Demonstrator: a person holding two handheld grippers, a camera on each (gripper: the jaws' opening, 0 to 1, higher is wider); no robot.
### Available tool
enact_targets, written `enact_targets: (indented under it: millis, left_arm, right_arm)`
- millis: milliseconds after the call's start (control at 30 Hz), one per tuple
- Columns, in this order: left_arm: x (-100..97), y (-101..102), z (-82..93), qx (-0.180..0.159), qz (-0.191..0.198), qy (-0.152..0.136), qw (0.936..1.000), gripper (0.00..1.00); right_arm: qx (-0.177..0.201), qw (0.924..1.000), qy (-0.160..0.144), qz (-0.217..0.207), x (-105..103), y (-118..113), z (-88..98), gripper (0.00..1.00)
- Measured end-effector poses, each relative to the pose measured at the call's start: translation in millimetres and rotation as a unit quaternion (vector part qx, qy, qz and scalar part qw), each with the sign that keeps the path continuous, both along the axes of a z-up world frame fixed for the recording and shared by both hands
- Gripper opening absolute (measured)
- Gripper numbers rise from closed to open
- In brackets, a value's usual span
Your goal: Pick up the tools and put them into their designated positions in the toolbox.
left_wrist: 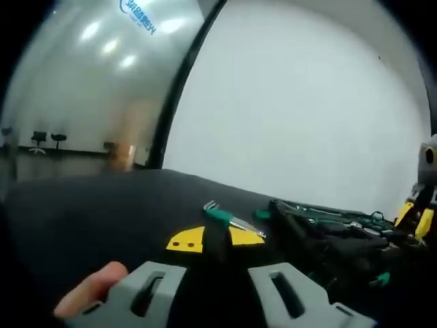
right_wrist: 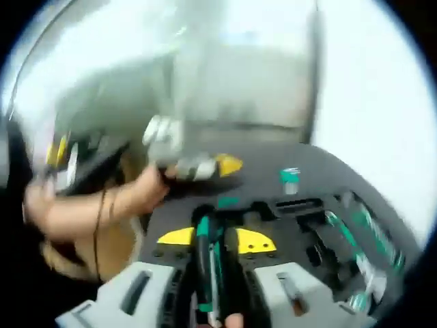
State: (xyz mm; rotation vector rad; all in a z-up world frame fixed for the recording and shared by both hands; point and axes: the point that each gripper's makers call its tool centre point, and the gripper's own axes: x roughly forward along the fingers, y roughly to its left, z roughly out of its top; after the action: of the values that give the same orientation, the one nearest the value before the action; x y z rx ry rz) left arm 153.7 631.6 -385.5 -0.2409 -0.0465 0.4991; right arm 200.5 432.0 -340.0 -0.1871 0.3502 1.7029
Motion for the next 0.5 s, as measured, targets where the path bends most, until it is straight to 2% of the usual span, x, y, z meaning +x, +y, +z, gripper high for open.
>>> enact_targets:
  millis: [67,100,133,200,233,267,300,333,367,400,433,467,500]
  left_arm:
    - [2.9,-6,3.7,0.004,-0.017,-0.008,0.9998,0.13]
    - [6.7,-14,5.8,0.006,-0.041,-0.012,0.9991,0.13]
    - [10.8,-22,7.3,0.007,-0.067,-0.015,0.9976,0.13]
    - [17.0,-42,11.8,0.002,-0.125,-0.023,0.9919,0.12]
    - [16.8,-48,17.8,0.003,-0.139,-0.034,0.9897,0.09]
    - [20.2,-52,19.6,-0.003,-0.151,-0.029,0.9881,0.04]
    - [21.2,-59,22.3,-0.011,-0.165,-0.016,0.9862,0.04]
    - [20.3,-64,30.1,-0.001,-0.16,-0.007,0.9871,0.03]
    - [19.2,-77,42.3,0.021,-0.166,0.009,0.9859,0.03]
    - [20.9,-91,50.6,0.031,-0.178,0.021,0.9833,0.03]
    - [22.6,-113,49.5,0.044,-0.214,0.059,0.9741,0.03]
    - [25.5,-125,43.8,0.069,-0.25,0.124,0.9577,0.03]
    - [22.9,-136,32.6,0.109,-0.266,0.199,0.9368,0.02]
  right_arm:
    - [0.019,0.9982,-0.021,-0.054,14,-9,0.2,0.03]
    - [0.031,0.995,-0.038,-0.087,20,-14,-1.1,0.0]
    - [0.049,0.9914,-0.038,-0.115,23,-17,-1.8,0.0]
    - [0.08,0.9846,0.001,-0.156,20,-21,-5.7,0.0]
    - [0.084,0.9825,0.003,-0.166,17,-21,-11.4,0.0]
    - [0.076,0.9809,-0.017,-0.178,16,-22,-18.6,0.0]
    - [0.075,0.977,-0.048,-0.194,17,-22,-22.1,0.0]
    - [0.079,0.9731,-0.087,-0.198,14,-21,-20.7,0.0]
    - [0.078,0.9703,-0.114,-0.198,8,-19,-18.4,0.0]
    - [0.076,0.9708,-0.111,-0.198,2,-16,-20.3,0.0]
    - [0.075,0.9723,-0.115,-0.189,-6,-12,-23.3,0.0]
    - [0.063,0.9753,-0.116,-0.176,-11,-8,-28.5,0.0]
    - [0.045,0.975,-0.127,-0.177,-6,-6,-35.3,0.0]
